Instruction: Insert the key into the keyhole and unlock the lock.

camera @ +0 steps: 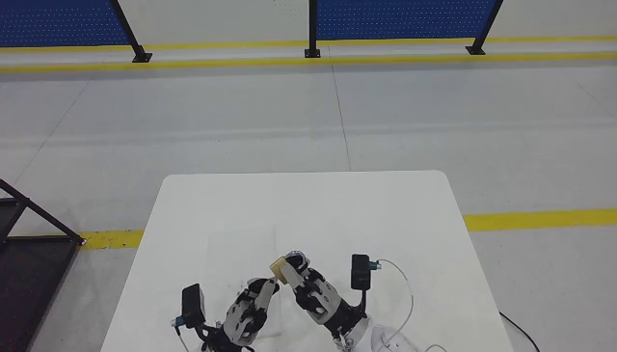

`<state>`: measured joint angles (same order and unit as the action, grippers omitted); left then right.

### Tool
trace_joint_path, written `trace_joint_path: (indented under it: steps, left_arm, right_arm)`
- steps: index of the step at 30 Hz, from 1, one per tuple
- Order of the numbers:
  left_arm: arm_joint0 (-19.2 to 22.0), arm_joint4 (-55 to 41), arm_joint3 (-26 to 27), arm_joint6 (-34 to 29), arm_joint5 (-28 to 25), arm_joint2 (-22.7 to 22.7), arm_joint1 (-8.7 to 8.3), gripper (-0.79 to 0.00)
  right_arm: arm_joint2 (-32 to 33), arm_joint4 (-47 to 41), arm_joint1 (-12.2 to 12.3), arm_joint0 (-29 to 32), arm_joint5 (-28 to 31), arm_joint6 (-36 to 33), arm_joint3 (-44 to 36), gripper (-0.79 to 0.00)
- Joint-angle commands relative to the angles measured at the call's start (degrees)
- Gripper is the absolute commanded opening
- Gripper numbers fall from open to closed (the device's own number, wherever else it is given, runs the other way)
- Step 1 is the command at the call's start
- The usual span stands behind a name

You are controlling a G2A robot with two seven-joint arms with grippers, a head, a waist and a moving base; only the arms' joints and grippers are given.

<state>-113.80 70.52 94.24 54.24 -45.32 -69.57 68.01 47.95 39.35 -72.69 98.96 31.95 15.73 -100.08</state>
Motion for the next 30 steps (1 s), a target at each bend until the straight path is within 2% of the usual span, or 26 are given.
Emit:
trace_joint_path:
  steps: [1,8,30]
  left_arm:
    - [0.48,3.09,-0.75,3.10,2.55,0.47,0.11,-0.785]
    - [1.92,12.17,-2.69,10.31,13.22,0.91,0.19,-0.785]
    - [2.41,23.02,-2.63,12.32,33.35,-0.47,-0.47,-0.785]
  right_arm:
    - [-0.01,0.04,0.01,0.02,-0.12,-0.13,-0.04,-0.785]
    - [0.08,0.33,0.06,0.09,-0.41,-0.13,-0.18,-0.785]
    - [-0.29,1.62,0.14,0.10,-1.71,-0.70,-0.41,-0.785]
